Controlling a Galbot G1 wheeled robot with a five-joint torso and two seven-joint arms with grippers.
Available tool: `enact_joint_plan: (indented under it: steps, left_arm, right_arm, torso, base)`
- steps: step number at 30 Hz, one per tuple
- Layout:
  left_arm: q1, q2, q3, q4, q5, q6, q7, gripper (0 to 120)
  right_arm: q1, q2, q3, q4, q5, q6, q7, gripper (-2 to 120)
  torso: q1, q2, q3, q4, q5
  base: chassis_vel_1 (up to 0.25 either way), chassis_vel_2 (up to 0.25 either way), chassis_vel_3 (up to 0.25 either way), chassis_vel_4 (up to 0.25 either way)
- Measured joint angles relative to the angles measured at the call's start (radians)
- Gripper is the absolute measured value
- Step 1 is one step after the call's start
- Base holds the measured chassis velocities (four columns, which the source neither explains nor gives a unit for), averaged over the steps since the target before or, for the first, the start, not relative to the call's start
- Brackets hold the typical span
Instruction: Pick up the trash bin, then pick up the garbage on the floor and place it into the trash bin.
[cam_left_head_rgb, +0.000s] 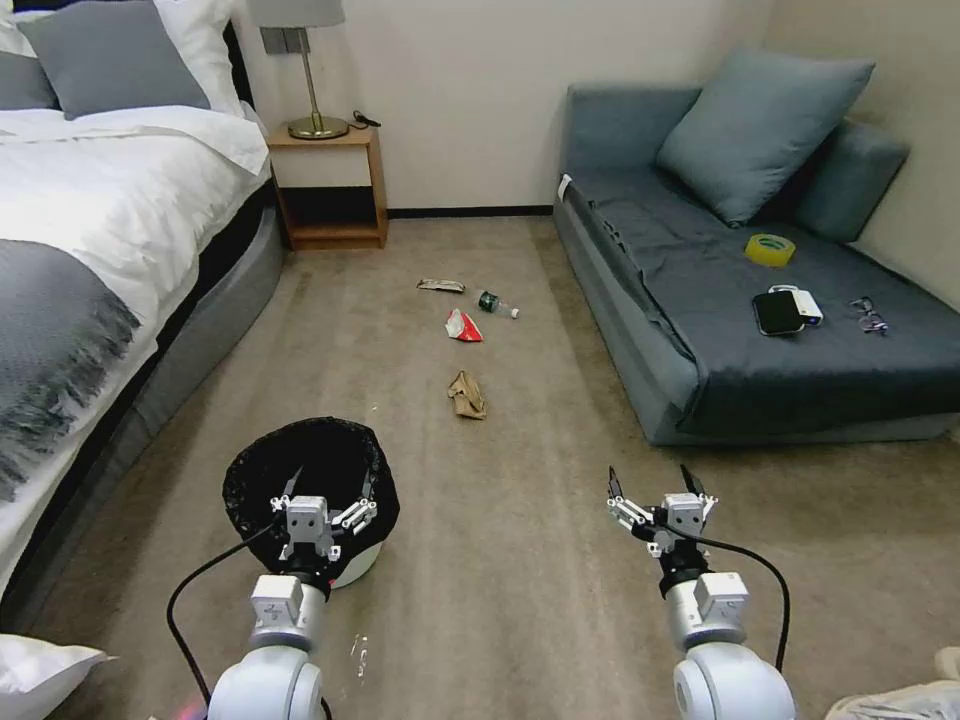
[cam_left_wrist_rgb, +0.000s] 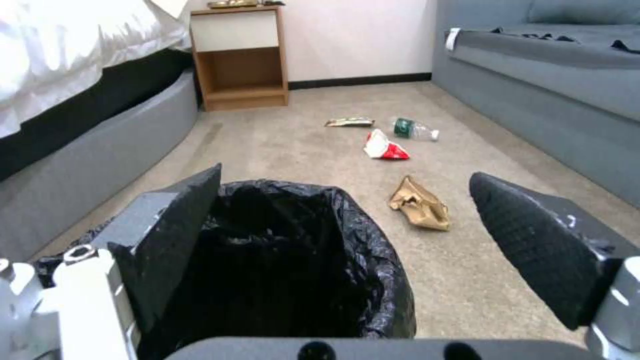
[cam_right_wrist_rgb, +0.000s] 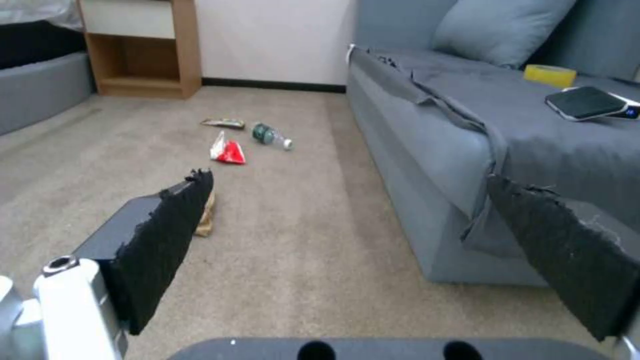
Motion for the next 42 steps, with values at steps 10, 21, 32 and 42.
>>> enact_joint_plan:
  steps: [10, 21, 32, 42]
  left_arm:
    - [0.0, 0.0, 0.0, 0.0, 0.0, 0.0, 0.0, 100]
    - [0.0, 0.0, 0.0, 0.0, 0.0, 0.0, 0.0, 100]
    - [0.0, 0.0, 0.0, 0.0, 0.0, 0.0, 0.0, 100]
    - [0.0, 0.0, 0.0, 0.0, 0.0, 0.0, 0.0, 100]
  right_arm:
    - [0.0, 0.0, 0.0, 0.0, 0.0, 0.0, 0.0, 100]
    - [0.0, 0.0, 0.0, 0.0, 0.0, 0.0, 0.0, 100]
    - [0.0, 0.0, 0.0, 0.0, 0.0, 0.0, 0.0, 100]
    - [0.0, 0.0, 0.0, 0.0, 0.0, 0.0, 0.0, 100]
  torso:
    - [0.0, 0.0, 0.0, 0.0, 0.0]
    - [0.0, 0.0, 0.0, 0.0, 0.0]
    - [0.0, 0.0, 0.0, 0.0, 0.0001]
    - [0.0, 0.0, 0.0, 0.0, 0.0]
  base:
    - [0.0, 0.0, 0.0, 0.0]
    - [0.0, 0.0, 0.0, 0.0]
    - [0.0, 0.0, 0.0, 0.0]
    - [0.0, 0.0, 0.0, 0.0]
